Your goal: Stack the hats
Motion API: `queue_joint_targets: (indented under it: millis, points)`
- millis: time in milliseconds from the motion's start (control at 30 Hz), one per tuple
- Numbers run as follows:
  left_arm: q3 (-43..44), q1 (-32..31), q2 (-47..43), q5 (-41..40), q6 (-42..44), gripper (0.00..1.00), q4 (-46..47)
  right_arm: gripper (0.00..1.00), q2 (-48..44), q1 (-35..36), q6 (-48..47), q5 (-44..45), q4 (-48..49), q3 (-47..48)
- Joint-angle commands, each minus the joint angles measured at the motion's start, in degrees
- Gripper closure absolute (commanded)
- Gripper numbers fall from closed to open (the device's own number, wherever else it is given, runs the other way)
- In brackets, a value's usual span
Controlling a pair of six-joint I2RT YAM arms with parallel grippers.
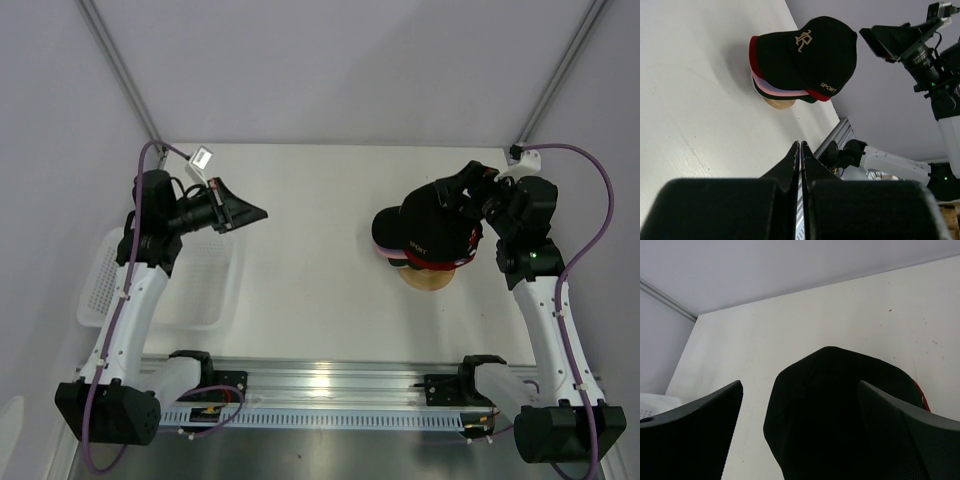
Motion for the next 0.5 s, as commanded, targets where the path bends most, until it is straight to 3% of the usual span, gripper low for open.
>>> queue_joint_targets:
  millis: [0,400,467]
  points:
    - [-1.4,0.4,-2.9,4.7,5.2,0.99,2.3,0.00,-0.3,0.4,-1.4,1.2,2.2,0.1]
    - [-1.5,0.4,-4.6,0.3,6.7,0.99,0.7,0.01,-0.9,0.4,-1.5,1.3,1.9,0.1]
    - [-1.1,0.4,-4.5,-1.0,7.1,0.94,-0.4,0.00,-1.3,0.4,-1.7,1.5,1.5,0.0]
